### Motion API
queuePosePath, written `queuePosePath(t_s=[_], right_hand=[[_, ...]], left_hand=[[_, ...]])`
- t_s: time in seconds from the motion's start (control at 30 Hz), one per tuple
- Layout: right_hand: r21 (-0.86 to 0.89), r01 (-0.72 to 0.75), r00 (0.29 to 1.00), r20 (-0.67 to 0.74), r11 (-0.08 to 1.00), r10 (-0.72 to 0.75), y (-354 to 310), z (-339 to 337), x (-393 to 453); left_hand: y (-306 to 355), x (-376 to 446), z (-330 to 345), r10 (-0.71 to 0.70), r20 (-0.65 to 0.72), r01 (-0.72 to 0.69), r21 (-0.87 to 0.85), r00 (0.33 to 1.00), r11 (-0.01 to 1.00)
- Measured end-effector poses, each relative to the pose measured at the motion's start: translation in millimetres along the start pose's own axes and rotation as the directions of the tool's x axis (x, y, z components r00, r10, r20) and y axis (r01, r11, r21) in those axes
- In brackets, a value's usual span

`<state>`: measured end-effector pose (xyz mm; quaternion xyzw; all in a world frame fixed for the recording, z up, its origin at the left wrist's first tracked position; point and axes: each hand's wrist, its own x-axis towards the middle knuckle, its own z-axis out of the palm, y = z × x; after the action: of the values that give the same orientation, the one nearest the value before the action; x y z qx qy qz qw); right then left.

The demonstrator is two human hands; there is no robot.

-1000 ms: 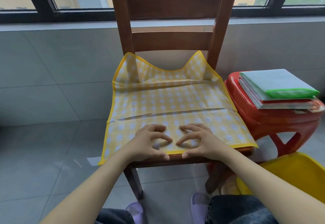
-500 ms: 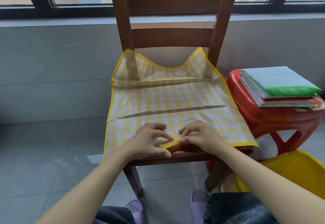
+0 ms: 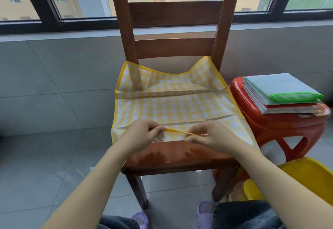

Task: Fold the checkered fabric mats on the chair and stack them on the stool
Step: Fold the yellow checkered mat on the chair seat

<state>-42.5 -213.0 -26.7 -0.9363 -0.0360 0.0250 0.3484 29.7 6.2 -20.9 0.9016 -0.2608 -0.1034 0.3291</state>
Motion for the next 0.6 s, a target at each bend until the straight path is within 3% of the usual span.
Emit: queuePosePath(t_s=[0.1, 0.3, 0.43, 0.5, 0.6], right_hand=[[-0.057, -0.016, 0.998, -0.059, 0.998, 0.012, 3.1, -11.7, -3.9], [-0.140, -0.036, 0.999, -0.032, 0.989, 0.032, -9.4, -37.4, -9.4], [-0.251, -0.115, 0.992, 0.015, 0.961, 0.122, -21.0, -51.2, -8.1], [-0.294, -0.165, 0.983, 0.032, 0.941, 0.182, -23.7, -52.6, -2.9], [-0.459, -0.218, 0.975, -0.058, 0.861, 0.216, -22.8, -42.5, 11.2]], left_hand=[[7.6, -0.1, -5.8, 0.010, 0.017, -0.009, -0.024, 1.000, 1.000], [23.2, -3.4, -25.8, -0.013, 0.106, 0.018, -0.039, 0.994, 0.999], [41.0, -7.3, -34.1, -0.066, 0.238, 0.119, -0.216, 0.969, 0.969], [42.6, -2.9, -32.2, -0.119, 0.212, 0.171, -0.248, 0.970, 0.954], [30.1, 4.7, -30.8, -0.205, 0.189, 0.231, -0.131, 0.960, 0.964]])
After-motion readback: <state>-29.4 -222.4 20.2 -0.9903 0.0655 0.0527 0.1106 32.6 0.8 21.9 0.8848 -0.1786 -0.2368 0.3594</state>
